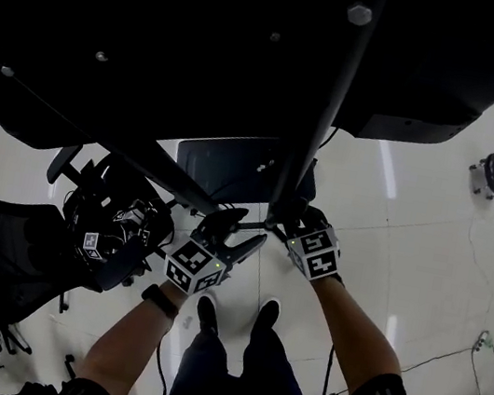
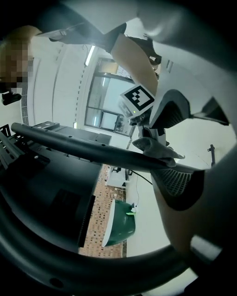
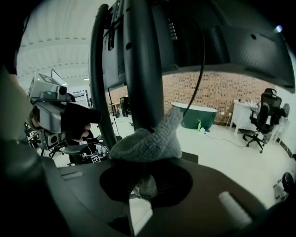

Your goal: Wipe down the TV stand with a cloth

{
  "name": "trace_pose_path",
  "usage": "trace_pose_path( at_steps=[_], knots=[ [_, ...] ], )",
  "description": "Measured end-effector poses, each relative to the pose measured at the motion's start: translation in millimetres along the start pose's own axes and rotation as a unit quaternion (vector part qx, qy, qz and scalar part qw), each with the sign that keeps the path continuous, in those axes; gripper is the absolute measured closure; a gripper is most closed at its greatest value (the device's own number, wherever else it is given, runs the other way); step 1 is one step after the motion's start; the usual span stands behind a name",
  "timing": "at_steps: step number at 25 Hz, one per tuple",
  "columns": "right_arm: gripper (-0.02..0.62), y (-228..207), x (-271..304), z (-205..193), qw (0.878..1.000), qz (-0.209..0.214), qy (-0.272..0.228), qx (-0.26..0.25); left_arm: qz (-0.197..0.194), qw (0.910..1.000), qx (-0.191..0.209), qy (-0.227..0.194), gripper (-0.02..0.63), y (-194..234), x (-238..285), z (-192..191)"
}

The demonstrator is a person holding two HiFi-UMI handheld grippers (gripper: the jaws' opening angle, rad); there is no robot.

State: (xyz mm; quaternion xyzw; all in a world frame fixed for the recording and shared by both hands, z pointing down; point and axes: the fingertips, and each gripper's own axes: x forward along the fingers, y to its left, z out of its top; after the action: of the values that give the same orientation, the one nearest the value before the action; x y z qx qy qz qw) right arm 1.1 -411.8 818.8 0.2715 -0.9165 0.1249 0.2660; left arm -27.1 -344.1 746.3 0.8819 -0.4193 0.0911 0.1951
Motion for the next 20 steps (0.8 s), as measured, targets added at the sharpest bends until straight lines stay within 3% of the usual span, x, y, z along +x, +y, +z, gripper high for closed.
trace_pose_path(
  at_steps=[11, 20],
  knots=[
    [0.531, -14, 66, -102, 0.997, 0.001, 0.079, 0.026, 0.028, 0.9983, -0.041, 0.033, 0.313, 35, 22, -90],
    [0.532, -21, 102, -153, 0.994, 0.014, 0.091, 0.062, 0.045, 0.9965, -0.06, 0.035, 0.313, 42, 18, -122]
  ],
)
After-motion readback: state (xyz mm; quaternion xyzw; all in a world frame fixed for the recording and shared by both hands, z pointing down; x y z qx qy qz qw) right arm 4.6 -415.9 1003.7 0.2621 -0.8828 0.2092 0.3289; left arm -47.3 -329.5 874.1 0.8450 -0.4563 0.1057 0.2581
